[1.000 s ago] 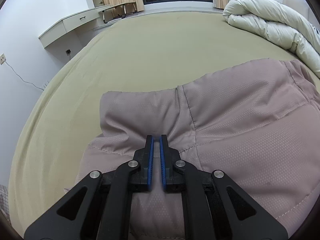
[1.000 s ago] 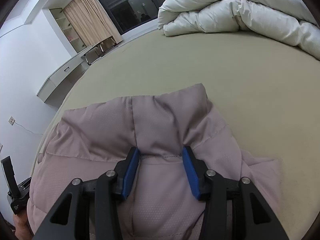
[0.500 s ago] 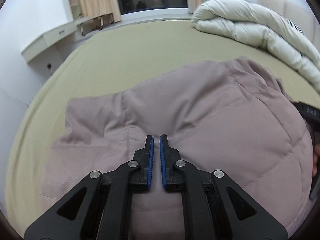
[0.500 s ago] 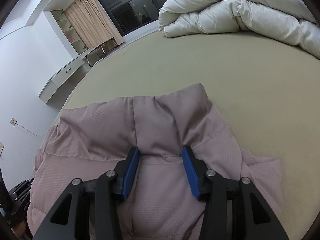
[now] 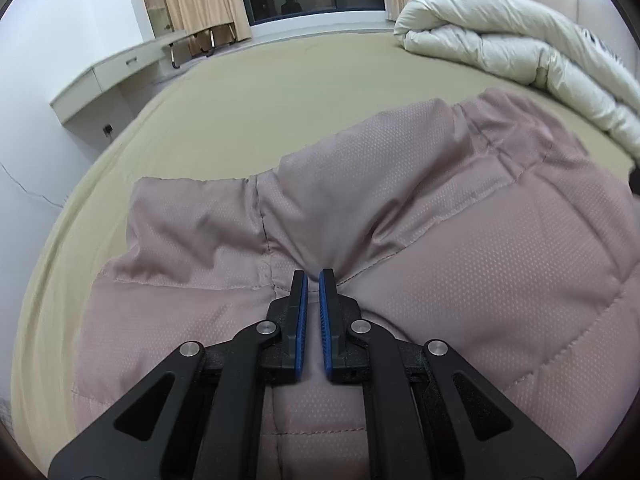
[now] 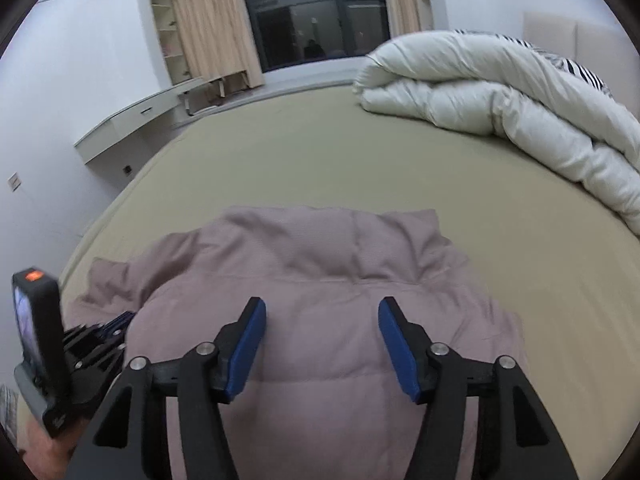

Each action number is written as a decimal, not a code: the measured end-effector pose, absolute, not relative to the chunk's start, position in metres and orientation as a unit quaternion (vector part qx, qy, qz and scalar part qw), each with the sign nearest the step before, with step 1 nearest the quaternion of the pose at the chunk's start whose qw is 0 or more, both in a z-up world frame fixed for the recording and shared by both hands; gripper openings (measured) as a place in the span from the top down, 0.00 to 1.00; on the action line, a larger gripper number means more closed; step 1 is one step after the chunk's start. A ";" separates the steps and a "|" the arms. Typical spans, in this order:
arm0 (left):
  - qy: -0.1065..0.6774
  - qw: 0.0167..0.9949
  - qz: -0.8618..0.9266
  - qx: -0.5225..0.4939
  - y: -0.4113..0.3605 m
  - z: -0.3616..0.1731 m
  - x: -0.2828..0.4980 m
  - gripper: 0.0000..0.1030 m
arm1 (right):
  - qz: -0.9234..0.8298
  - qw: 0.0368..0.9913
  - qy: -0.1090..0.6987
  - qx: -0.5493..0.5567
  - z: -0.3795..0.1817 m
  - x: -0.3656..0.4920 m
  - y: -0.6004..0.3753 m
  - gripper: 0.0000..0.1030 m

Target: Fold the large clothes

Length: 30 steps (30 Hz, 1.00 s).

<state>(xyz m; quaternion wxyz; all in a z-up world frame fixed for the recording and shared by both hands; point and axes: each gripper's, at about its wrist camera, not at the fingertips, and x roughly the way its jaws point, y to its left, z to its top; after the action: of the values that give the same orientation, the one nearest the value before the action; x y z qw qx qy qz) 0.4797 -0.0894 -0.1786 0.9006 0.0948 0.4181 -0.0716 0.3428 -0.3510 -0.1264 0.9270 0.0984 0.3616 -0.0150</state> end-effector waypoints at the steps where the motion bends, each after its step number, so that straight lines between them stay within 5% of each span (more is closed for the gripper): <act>1: 0.421 0.900 -0.075 0.080 -0.083 -0.171 0.475 0.94 | -0.002 0.930 0.359 0.081 -0.124 0.336 -0.339 0.34; 5: 0.394 0.915 -0.075 0.046 -0.066 -0.138 0.430 0.94 | 0.007 0.922 0.386 0.032 -0.148 0.325 -0.318 0.33; 19: 0.404 0.909 -0.057 0.088 -0.096 -0.179 0.436 0.95 | -0.003 0.926 0.378 -0.013 -0.186 0.325 -0.300 0.28; 30: 0.397 0.905 -0.152 0.018 -0.119 -0.115 0.393 0.94 | 0.002 0.920 0.378 0.103 -0.116 0.347 -0.352 0.29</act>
<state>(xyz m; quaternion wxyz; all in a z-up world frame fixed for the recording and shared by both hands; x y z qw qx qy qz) 0.3932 -0.1190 -0.1153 0.9047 0.0181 0.3974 -0.1523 0.3468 -0.3520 -0.1165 0.9202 0.1026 0.3777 0.0023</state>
